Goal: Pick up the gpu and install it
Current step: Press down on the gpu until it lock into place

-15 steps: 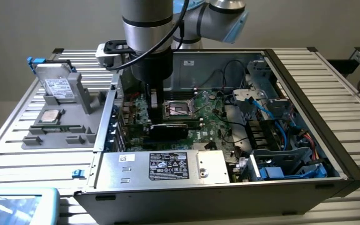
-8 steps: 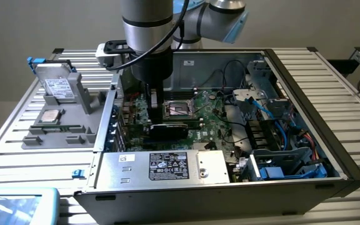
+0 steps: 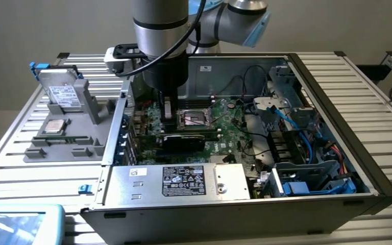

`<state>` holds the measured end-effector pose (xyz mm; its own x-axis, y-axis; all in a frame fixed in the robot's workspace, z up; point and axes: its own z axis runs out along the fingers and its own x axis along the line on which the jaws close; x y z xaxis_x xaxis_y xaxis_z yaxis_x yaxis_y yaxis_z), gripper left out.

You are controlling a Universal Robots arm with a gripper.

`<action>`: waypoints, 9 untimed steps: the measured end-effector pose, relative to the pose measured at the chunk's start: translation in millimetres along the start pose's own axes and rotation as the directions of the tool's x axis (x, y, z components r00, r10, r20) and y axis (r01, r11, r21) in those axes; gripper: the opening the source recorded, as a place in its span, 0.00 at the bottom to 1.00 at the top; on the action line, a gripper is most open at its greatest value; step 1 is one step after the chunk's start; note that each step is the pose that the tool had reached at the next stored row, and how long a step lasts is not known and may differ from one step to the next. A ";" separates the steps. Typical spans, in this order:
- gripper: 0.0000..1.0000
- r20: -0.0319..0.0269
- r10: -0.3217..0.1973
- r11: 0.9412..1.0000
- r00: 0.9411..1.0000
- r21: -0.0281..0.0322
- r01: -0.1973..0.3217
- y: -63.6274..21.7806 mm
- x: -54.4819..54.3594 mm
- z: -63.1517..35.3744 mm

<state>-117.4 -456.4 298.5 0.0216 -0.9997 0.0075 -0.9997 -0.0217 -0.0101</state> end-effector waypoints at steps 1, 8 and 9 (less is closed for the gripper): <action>0.12 0.000 0.000 1.000 1.000 0.000 0.000 0.0 0.0 0.0; 0.12 -0.014 0.003 1.000 1.000 -0.003 -0.003 6.9 -0.3 4.1; 0.12 -0.017 0.003 1.000 1.000 -0.004 -0.003 9.2 -0.4 4.9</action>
<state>-126.6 -456.3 293.5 0.0183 -0.9995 0.0242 -0.9998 -0.0184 -0.0062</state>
